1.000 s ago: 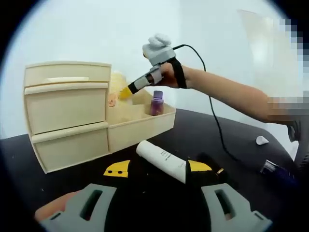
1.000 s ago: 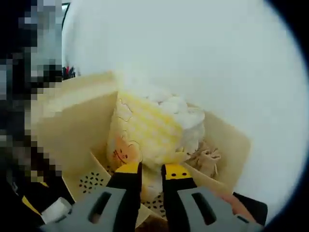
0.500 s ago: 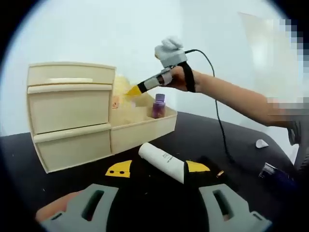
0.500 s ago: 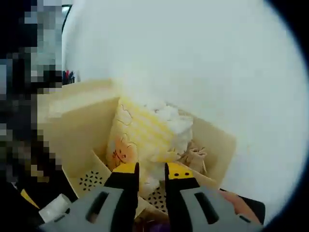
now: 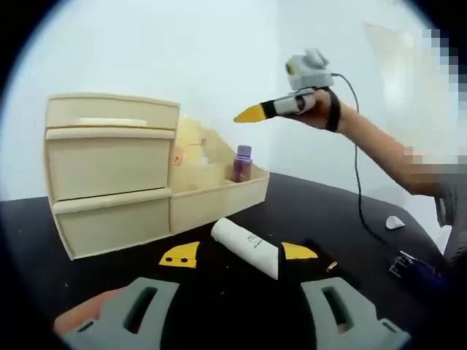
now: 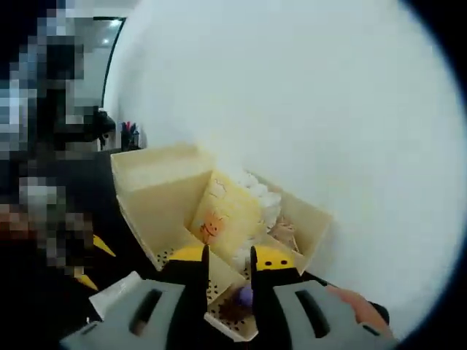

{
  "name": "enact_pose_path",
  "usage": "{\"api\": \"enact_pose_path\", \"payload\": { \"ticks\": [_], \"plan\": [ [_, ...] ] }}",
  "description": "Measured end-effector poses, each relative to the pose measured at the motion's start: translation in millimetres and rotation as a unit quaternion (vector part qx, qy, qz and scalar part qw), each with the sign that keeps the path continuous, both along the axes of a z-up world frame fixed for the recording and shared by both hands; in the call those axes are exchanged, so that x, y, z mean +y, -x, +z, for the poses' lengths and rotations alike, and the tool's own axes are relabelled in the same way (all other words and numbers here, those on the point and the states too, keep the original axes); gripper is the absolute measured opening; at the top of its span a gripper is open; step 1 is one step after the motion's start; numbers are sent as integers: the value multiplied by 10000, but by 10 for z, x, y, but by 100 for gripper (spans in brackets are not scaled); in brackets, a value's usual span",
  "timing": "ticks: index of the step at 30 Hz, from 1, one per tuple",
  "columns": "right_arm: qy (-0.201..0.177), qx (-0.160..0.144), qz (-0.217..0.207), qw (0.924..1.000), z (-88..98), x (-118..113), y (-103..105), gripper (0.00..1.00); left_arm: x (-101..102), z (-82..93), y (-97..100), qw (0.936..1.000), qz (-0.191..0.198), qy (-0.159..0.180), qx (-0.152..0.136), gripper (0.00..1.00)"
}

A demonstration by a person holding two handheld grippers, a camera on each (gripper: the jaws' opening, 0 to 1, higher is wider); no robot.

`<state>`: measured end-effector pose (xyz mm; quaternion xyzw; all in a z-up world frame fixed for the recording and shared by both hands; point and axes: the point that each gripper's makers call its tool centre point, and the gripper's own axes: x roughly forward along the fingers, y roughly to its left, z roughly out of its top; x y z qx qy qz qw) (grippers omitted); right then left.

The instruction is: Open the drawer, pick up the cosmetic bottles from the table one by one, place them into the drawer, release the gripper, close the drawer, and move the gripper away

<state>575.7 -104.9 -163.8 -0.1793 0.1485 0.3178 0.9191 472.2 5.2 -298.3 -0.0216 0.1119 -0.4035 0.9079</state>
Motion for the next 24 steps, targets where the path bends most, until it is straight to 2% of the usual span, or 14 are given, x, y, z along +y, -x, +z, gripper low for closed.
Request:
{"api": "enact_pose_path", "payload": {
  "ticks": [3, 8, 10, 14, 16, 19, 24],
  "plan": [
    [17, -42, 107, 9999, 5, 30, 233, 20, 0, 1, -4, 10000, 0, -1, -2, 36],
    [10, -89, 284, 9996, 40, 83, 417, 21, -3, 12, -3, 10000, 7, 30, -8, 36],
    [-105, -105, 392, 9991, 47, 105, 554, 22, -8, 18, 1, 10000, -7, 47, -14, 37],
    [-175, -93, 491, 9986, 109, 20, 846, 23, -22, 6, 11, 10000, -31, 5, -17, 37],
    [-131, -158, 508, 9985, 205, -50, 1001, 24, -17, 12, 10, 10000, -23, 32, -9, 37],
    [-116, -324, 483, 9982, 442, -170, 1212, 24, -8, 35, 8, 9999, -18, 114, -4, 37],
    [-233, -470, 521, 9973, 781, -347, 1650, 24, -17, 30, 20, 10000, -26, 93, -10, 37]
  ]
}}
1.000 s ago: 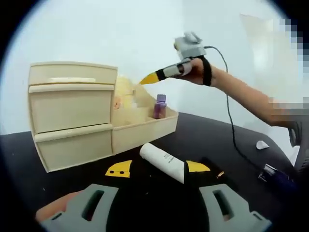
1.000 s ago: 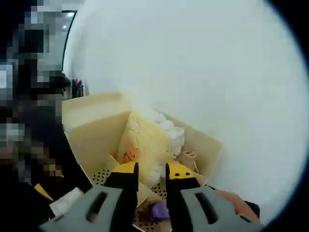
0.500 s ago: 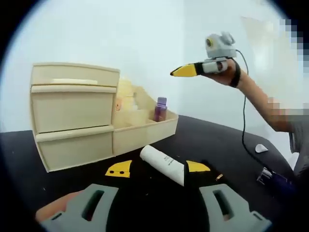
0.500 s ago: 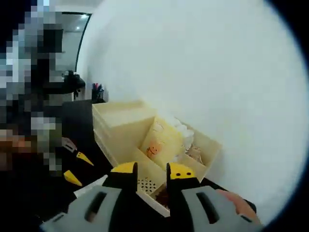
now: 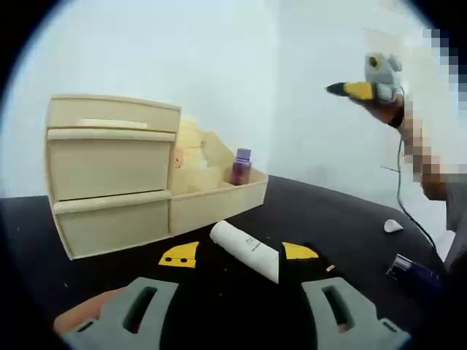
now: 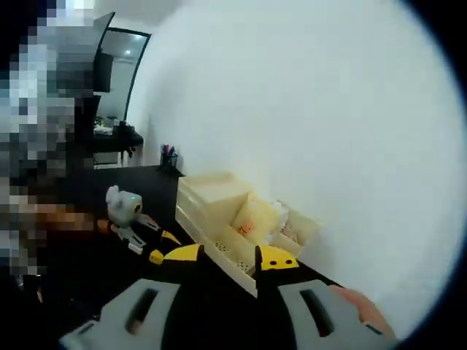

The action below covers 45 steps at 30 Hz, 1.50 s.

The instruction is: Open the drawer, pick up the cosmetic bottles from the table one by one, place them into the drawer, release the gripper, close the drawer, and move the gripper away

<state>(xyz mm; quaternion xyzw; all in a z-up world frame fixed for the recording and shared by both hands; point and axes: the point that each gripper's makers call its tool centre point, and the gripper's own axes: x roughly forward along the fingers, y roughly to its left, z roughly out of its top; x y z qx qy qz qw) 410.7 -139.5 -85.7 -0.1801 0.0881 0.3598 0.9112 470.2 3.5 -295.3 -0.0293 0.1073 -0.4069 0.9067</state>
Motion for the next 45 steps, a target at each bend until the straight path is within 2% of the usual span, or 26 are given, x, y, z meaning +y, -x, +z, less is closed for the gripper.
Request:
{"api": "enact_pose_path", "payload": {
  "ticks": [3, 10, 14, 16, 19, 21, 22, 24, 28, 32, 35, 38, 40, 45],
  "plan": [
    [-33, -59, 19, 10000, 45, -90, 271, 25, 8, 2, -8, 10000, 12, -6, -6, 37],
    [24, 148, 15, 9999, -238, -351, 851, 27, 1, -14, 17, 9999, -30, -120, -65, 37],
    [-89, 109, -118, 9998, -291, -570, 1123, 28, 5, -39, 15, 9996, 40, -277, -96, 37],
    [-197, -41, -253, 9995, -324, -680, 1244, 28, 20, -18, 31, 9997, 82, -234, -61, 37],
    [-278, -95, -302, 9991, -432, -779, 1378, 29, 70, 6, 113, 9996, 218, -164, -11, 37],
    [-439, -23, -246, 9987, -509, -792, 1445, 30, 102, 31, 185, 9995, 276, -124, -8, 37],
    [-605, 35, -184, 9980, -580, -777, 1487, 30, 126, 45, 215, 9993, 334, -138, -21, 37],
    [-708, 220, -127, 9972, -772, -768, 1531, 31, 166, 84, 272, 9991, 413, -123, -25, 37],
    [-823, 372, -48, 9959, -1056, -709, 1437, 32, 227, 201, 354, 9980, 563, -270, -113, 38],
    [-496, 115, -66, 9987, -1216, -616, 1072, 32, 251, 416, 341, 9972, 687, -203, -221, 40],
    [-688, 110, 63, 9976, -1201, -479, 885, 32, 242, 589, 325, 9959, 853, 154, -253, 40],
    [-715, 134, 233, 9971, -1211, -337, 779, 32, 209, 738, 317, 9913, 1035, 812, -40, 42],
    [-693, 47, 299, 9971, -1210, -242, 702, 32, 182, 831, 320, 9888, 1109, 978, -214, 43],
    [-559, -64, 564, 9968, -1247, -30, 513, 34, 156, 896, 237, 9850, 1190, 1222, -261, 45]
  ]
}}
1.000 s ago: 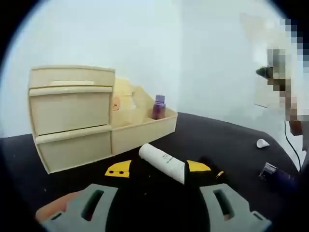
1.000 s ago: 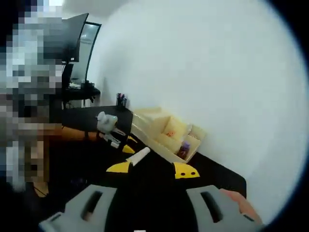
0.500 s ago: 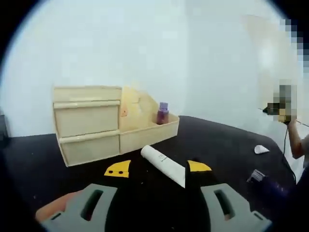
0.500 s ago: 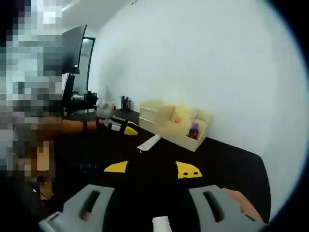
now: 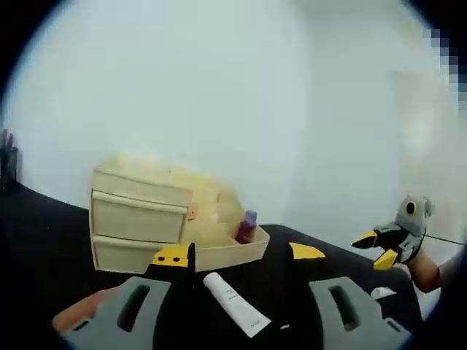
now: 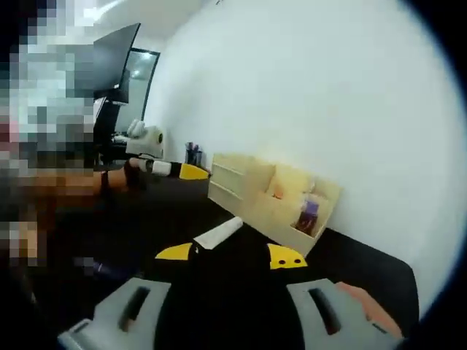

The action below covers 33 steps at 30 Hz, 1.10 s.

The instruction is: Open the drawer, pick up the cosmetic bottles from the table one by one, place them into the drawer, release the gripper, close the drawer, and move the gripper away

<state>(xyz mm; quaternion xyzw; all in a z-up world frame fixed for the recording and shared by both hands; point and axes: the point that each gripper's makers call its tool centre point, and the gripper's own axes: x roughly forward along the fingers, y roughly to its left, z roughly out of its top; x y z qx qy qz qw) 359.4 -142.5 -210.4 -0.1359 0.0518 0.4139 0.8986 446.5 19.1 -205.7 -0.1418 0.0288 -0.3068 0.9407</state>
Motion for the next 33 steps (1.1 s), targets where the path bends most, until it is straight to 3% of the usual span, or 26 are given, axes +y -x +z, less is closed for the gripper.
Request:
{"api": "enact_pose_path", "payload": {
  "ticks": [5, 9, 14, 15, 16, 17, 20, 23, 25, 27, 28, 30, 31, 32, 33],
  "plan": [
    [165, -234, 89, 9996, -70, 134, -169, 34, 126, 136, -180, 9955, 153, 931, 13, 44],
    [334, -355, 110, 9988, -155, 174, -259, 35, 175, 131, -262, 9943, 213, 1042, -18, 44],
    [-127, -193, 44, 9997, -247, 143, -320, 35, 244, 202, -405, 9902, 177, 1380, -141, 43],
    [-109, -185, 18, 9998, -293, 116, -333, 35, 250, 186, -437, 9888, 165, 1477, -97, 43],
    [165, -138, -38, 9998, -373, 50, -344, 35, 256, 169, -455, 9879, 169, 1538, -88, 42],
    [235, -278, -178, 9992, -360, -17, -378, 35, 251, 153, -451, 9870, 159, 1595, -77, 41],
    [76, -342, -259, 9990, -299, -130, -379, 35, 284, 118, -446, 9775, 85, 2109, -7, 39],
    [-50, -405, -355, 9985, -257, -241, -393, 35, 425, 76, -526, 9622, 214, 2715, 45, 39],
    [9, -421, -410, 9983, -269, -249, -411, 35, 444, 74, -509, 9520, 70, 3059, -40, 39],
    [-10, -408, -417, 9983, -277, -245, -413, 35, 538, 35, -554, 9384, 227, 3448, 55, 39],
    [-44, -373, -414, 9984, -284, -236, -413, 35, 586, 41, -568, 9279, 221, 3722, 51, 39],
    [-75, -334, -404, 9986, -304, -220, -419, 35, 721, 11, -635, 8977, 340, 4390, 165, 39],
    [-70, -328, -410, 9986, -318, -215, -423, 35, 763, 2, -652, 8860, 379, 4618, 184, 39],
    [-38, -330, -424, 9985, -337, -218, -440, 35, 845, -6, -666, 8620, 465, 5046, 131, 39],
    [-3, -333, -429, 9985, -352, -229, -471, 35, 896, -6, -677, 8492, 486, 5258, 58, 39]
  ]
}}
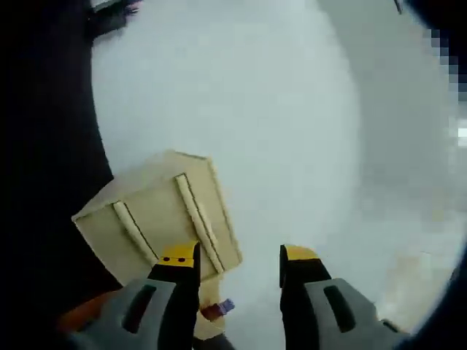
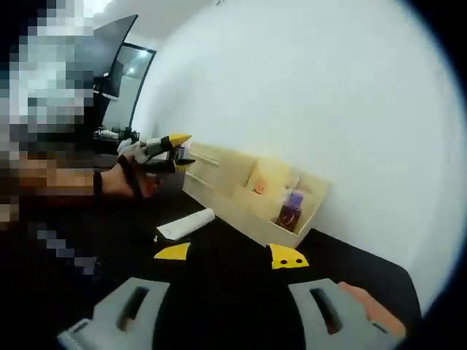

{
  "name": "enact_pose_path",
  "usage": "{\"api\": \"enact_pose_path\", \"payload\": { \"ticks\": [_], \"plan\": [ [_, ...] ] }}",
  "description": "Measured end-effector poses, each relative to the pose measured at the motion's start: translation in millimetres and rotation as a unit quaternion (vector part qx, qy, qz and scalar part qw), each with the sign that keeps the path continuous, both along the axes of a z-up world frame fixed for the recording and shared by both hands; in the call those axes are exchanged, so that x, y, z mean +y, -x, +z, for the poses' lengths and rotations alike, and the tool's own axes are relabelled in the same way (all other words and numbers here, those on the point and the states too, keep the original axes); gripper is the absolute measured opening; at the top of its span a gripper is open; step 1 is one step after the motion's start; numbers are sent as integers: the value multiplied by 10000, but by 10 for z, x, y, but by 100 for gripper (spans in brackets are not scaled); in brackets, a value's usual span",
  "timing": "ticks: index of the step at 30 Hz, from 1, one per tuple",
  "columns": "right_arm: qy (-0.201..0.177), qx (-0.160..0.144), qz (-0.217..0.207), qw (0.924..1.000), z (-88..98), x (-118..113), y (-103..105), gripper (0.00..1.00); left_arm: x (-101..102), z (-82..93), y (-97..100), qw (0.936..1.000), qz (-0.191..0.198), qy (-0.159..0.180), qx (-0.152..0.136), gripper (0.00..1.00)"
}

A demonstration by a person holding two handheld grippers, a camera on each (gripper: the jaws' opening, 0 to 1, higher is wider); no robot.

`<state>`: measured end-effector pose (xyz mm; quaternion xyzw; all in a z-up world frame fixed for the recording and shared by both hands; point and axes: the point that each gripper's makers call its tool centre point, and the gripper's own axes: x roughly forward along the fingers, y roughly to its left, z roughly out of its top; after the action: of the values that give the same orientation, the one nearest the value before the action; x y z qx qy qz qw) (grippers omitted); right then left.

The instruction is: Open the drawer, pick up the cosmetic bottles from the table one by one, place them into the drawer, release the gripper, close the drawer, and move the gripper away

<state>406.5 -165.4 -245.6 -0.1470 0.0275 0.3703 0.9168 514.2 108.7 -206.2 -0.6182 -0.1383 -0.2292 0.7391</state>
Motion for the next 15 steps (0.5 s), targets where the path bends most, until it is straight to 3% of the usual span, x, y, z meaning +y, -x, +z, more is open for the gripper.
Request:
{"api": "enact_pose_path", "payload": {
  "ticks": [2, 4, 7, 9, 12, 15],
  "plan": [
    [45, 52, -3, 10000, -48, -1, -18, 35, 50, 1, -23, 9999, 129, 97, -12, 42],
    [51, 78, 1, 10000, -67, 1, -21, 35, 49, -35, -78, 9995, 214, -166, 178, 44],
    [64, 97, 11, 9999, -80, 13, -8, 35, 50, -27, -89, 9995, 275, -101, 151, 44],
    [65, 101, 27, 9999, -79, 20, 0, 35, 53, -16, -110, 9994, 296, 158, 72, 44],
    [66, 91, 32, 9999, -71, 24, 4, 35, 49, -14, -146, 9990, 443, -12, 20, 49],
    [56, 101, 56, 9999, -73, 36, 8, 35, 82, -12, -149, 9987, 507, 81, -8, 45]
  ]
}}
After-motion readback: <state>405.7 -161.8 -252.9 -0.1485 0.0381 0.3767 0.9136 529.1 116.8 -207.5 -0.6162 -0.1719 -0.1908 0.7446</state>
